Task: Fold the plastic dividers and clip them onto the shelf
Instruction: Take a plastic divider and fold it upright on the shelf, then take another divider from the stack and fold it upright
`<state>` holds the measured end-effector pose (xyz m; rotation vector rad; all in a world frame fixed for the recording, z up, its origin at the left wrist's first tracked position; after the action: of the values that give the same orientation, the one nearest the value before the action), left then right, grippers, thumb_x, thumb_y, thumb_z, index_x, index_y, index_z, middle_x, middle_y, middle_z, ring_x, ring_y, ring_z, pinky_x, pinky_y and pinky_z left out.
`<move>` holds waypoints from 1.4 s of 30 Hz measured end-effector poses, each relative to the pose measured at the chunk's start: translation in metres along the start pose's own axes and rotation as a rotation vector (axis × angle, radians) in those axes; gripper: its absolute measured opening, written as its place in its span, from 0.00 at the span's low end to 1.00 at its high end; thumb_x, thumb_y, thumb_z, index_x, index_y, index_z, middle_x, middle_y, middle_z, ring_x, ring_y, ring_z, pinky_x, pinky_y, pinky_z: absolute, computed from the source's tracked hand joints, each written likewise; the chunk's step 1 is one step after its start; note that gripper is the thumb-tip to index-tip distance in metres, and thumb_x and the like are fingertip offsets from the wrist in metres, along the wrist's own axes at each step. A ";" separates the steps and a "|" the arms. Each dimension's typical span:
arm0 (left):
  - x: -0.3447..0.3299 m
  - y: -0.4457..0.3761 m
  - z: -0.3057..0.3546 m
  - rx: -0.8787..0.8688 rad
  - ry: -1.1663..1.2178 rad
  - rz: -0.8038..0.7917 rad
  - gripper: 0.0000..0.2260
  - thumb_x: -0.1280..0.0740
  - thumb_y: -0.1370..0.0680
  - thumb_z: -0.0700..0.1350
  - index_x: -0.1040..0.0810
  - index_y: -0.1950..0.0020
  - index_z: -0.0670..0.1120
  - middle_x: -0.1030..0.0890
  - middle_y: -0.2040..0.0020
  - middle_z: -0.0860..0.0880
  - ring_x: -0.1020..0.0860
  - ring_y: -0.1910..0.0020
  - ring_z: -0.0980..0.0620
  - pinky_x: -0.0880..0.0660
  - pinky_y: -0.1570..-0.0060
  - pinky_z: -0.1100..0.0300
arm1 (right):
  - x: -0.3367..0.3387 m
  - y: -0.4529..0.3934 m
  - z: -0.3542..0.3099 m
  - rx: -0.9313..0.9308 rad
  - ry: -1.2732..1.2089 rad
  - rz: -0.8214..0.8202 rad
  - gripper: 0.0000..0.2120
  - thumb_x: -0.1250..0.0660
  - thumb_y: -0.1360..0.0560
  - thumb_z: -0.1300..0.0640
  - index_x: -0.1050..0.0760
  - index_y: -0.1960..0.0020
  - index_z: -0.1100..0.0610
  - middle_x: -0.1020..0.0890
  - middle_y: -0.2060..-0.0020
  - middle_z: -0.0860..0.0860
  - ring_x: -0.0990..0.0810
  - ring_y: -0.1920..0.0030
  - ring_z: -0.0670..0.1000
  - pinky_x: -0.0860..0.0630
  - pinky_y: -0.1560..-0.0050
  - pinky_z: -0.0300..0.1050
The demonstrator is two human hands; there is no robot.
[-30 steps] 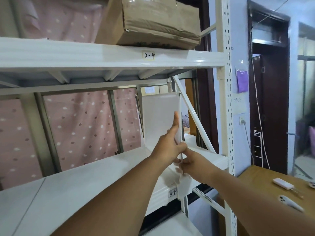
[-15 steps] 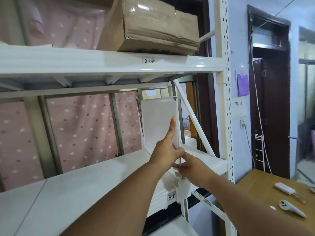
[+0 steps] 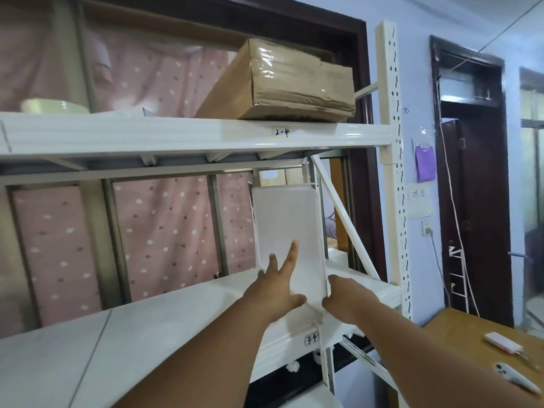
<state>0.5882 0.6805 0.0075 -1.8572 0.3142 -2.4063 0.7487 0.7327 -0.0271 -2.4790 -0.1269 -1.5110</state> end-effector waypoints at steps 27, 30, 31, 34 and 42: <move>0.172 0.234 -0.307 0.323 -0.212 -0.046 0.37 0.37 0.19 0.67 0.38 0.16 0.47 0.31 0.19 0.43 0.28 0.24 0.39 0.28 0.28 0.46 | -0.064 0.124 -0.320 0.217 0.387 -0.259 0.32 0.38 0.20 0.42 0.38 0.22 0.57 0.33 0.23 0.54 0.32 0.27 0.56 0.33 0.29 0.48; 0.206 0.282 -0.348 0.399 -0.244 -0.018 0.37 0.37 0.18 0.66 0.38 0.17 0.45 0.30 0.20 0.41 0.28 0.25 0.39 0.27 0.29 0.48 | -0.086 0.136 -0.373 0.303 0.398 -0.281 0.35 0.37 0.21 0.40 0.42 0.20 0.56 0.37 0.21 0.54 0.35 0.24 0.57 0.36 0.26 0.50; 0.217 0.299 -0.362 0.424 -0.249 0.001 0.36 0.37 0.18 0.65 0.38 0.17 0.45 0.30 0.20 0.40 0.28 0.25 0.38 0.27 0.29 0.48 | -0.092 0.139 -0.395 0.340 0.398 -0.276 0.36 0.37 0.21 0.39 0.42 0.20 0.56 0.37 0.21 0.54 0.35 0.24 0.57 0.36 0.26 0.51; 0.244 0.352 -0.403 0.504 -0.249 0.051 0.33 0.37 0.17 0.64 0.34 0.19 0.45 0.26 0.23 0.41 0.24 0.29 0.39 0.26 0.31 0.46 | -0.109 0.148 -0.459 0.456 0.367 -0.259 0.36 0.37 0.22 0.37 0.40 0.21 0.54 0.36 0.22 0.53 0.34 0.25 0.57 0.35 0.27 0.52; 0.294 0.521 -0.502 0.814 -0.244 0.173 0.34 0.37 0.16 0.63 0.38 0.15 0.46 0.35 0.16 0.43 0.33 0.19 0.41 0.36 0.22 0.51 | -0.174 0.232 -0.614 0.829 0.415 -0.393 0.32 0.34 0.23 0.40 0.36 0.23 0.52 0.31 0.25 0.53 0.28 0.30 0.58 0.30 0.30 0.54</move>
<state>-0.0020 0.1709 0.0530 -1.5975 -0.4422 -1.7531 0.1823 0.3668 0.0533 -1.5132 -0.9823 -1.6198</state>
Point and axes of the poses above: each hand's wrist, its own y-axis away from the middle knuckle, its own x-axis out of the back of the hand, z = x × y, the point moved 6 cm from there along -y, towards the middle knuckle
